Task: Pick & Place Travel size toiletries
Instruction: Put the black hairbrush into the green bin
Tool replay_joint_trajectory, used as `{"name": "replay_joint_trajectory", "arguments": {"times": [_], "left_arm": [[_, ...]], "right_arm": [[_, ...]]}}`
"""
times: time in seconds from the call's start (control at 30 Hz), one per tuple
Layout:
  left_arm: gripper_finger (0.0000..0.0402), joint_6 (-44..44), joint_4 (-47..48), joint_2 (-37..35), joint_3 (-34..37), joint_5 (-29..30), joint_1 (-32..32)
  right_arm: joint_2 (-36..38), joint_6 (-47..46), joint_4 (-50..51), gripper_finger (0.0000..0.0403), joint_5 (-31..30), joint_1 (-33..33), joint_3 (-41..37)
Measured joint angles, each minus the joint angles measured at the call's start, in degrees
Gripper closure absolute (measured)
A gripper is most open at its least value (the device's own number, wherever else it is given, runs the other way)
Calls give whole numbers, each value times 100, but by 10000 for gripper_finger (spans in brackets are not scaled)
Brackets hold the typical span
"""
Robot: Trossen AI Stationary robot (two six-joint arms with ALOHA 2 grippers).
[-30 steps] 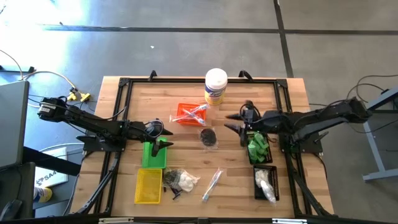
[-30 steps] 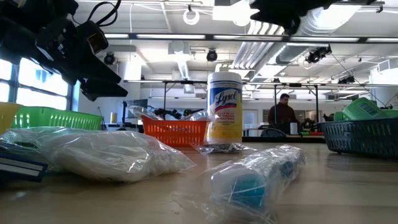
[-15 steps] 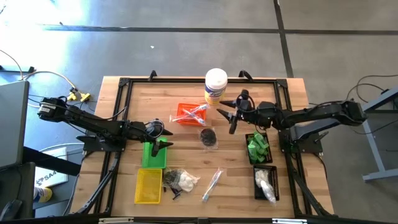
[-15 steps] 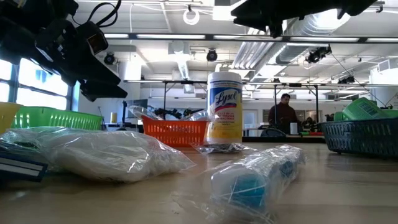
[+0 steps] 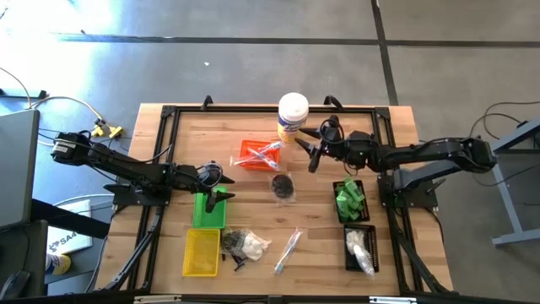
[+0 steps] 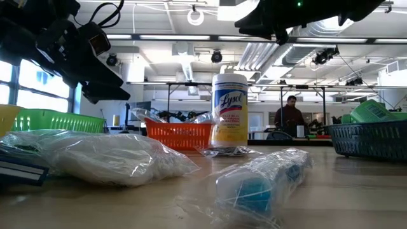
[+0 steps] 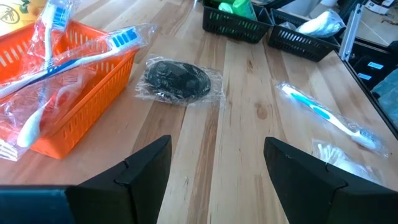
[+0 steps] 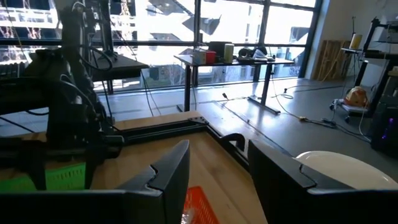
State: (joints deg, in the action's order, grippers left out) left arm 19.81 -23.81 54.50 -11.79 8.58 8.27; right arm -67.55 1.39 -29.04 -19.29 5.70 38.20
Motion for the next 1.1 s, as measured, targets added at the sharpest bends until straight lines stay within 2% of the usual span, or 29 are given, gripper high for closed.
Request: {"name": "replay_joint_trajectory", "arguments": {"times": [0.27,0.73,1.1], "left_arm": [[153,0,-7,0,0,140,0],[153,0,-713,-2,0,164,0],[153,2,-608,-2,0,422,0]], "right_arm": [[-11,-5,113,247,43,71,0],[-11,-9,422,247,1197,70,0],[-11,-9,394,247,1220,68,0]]}}
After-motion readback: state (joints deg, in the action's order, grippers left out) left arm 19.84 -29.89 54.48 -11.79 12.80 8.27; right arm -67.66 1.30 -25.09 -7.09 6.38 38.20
